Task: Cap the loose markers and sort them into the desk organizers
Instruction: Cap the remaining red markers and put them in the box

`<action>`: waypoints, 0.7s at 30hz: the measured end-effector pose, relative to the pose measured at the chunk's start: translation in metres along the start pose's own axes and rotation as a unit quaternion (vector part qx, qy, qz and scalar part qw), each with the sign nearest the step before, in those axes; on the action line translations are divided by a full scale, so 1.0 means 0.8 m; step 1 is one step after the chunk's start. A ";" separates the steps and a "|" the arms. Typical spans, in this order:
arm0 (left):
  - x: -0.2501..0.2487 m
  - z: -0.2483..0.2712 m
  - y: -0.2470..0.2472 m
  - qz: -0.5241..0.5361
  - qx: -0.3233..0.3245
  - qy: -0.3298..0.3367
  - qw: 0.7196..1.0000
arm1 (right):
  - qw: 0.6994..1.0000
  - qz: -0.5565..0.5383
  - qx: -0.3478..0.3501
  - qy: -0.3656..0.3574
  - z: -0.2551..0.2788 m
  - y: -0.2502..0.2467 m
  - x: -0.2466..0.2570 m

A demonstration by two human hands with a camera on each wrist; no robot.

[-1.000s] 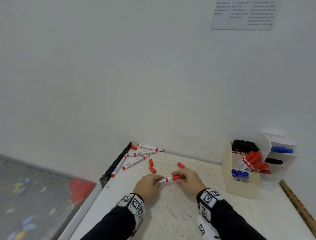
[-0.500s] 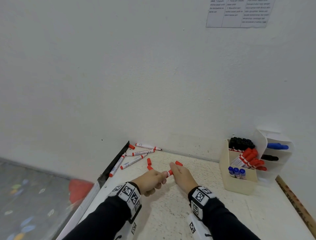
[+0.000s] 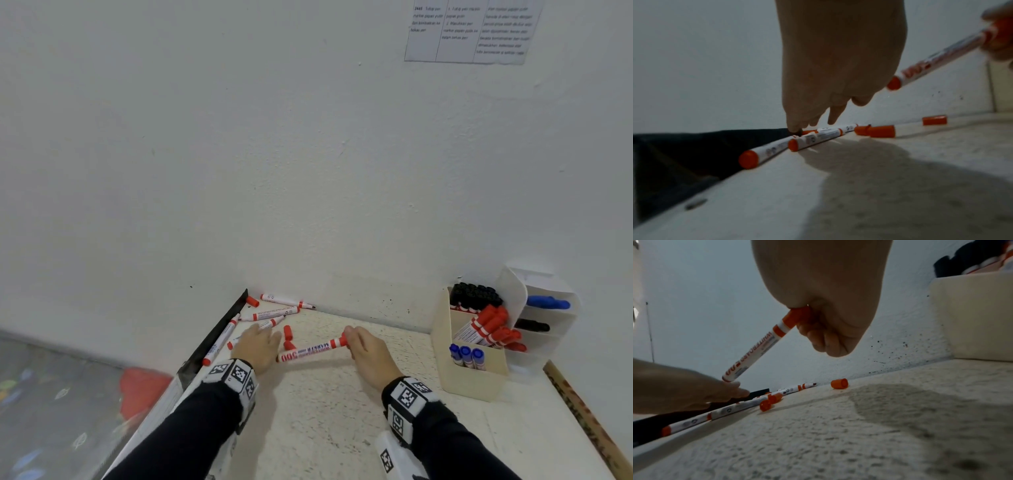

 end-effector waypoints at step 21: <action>0.009 0.005 -0.008 -0.018 -0.065 -0.067 0.996 | 0.966 0.005 -0.257 -0.040 0.007 -0.187 0.036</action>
Point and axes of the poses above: each hand's wrist, its own z-axis away from the middle knuckle, its own y-axis out of the palm, x = y × z, the point moved 10 cm from there along -z, towards the middle knuckle, and after that the axes turned 2 degrees about -y, right-handed, at the moved point
